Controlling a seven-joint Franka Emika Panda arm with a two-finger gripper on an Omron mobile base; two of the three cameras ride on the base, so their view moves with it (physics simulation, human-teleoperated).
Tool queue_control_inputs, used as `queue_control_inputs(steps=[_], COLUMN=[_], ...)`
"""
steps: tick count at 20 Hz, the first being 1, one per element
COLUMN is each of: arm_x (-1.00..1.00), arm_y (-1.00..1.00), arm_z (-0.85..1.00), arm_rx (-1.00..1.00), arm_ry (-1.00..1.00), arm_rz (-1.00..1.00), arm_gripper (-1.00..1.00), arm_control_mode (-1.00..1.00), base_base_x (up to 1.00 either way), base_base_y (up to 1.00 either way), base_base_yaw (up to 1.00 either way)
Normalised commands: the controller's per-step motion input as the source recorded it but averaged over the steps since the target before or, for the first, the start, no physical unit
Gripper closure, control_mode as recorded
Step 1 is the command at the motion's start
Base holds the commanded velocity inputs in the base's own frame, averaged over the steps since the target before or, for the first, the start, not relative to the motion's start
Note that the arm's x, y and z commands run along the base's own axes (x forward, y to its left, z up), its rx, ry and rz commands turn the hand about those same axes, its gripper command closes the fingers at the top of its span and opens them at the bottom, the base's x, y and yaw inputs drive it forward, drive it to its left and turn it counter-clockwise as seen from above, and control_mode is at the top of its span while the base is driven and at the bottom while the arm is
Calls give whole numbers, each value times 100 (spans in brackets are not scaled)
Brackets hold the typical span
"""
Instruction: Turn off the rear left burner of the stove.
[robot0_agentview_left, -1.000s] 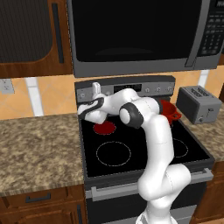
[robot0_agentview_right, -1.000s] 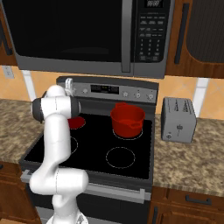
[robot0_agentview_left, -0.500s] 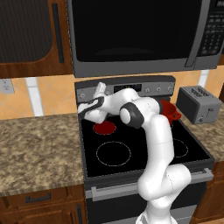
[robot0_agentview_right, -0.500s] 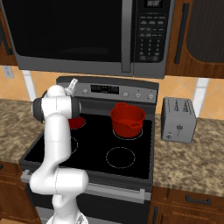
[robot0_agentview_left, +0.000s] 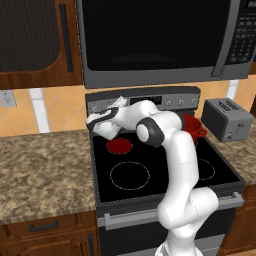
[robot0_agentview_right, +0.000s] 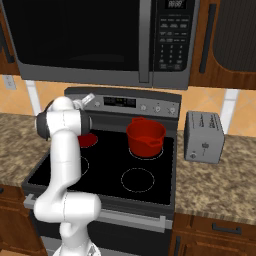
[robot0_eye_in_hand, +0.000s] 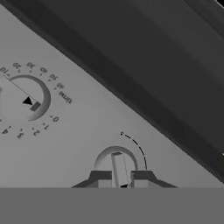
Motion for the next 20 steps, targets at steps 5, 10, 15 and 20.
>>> queue_control_inputs(steps=[5,10,15,20], arm_x=[0,0,0,0], arm_y=[-16,-20,-19,-21], arm_z=[0,0,0,0], arm_rx=[42,42,42,43], arm_ry=[0,1,1,2], arm_rz=[-21,-21,-22,-22], arm_gripper=[100,100,100,100], arm_control_mode=[-100,-100,-100,-100], base_base_x=[0,0,0,0], base_base_y=[0,0,0,0], base_base_yaw=[0,0,0,0])
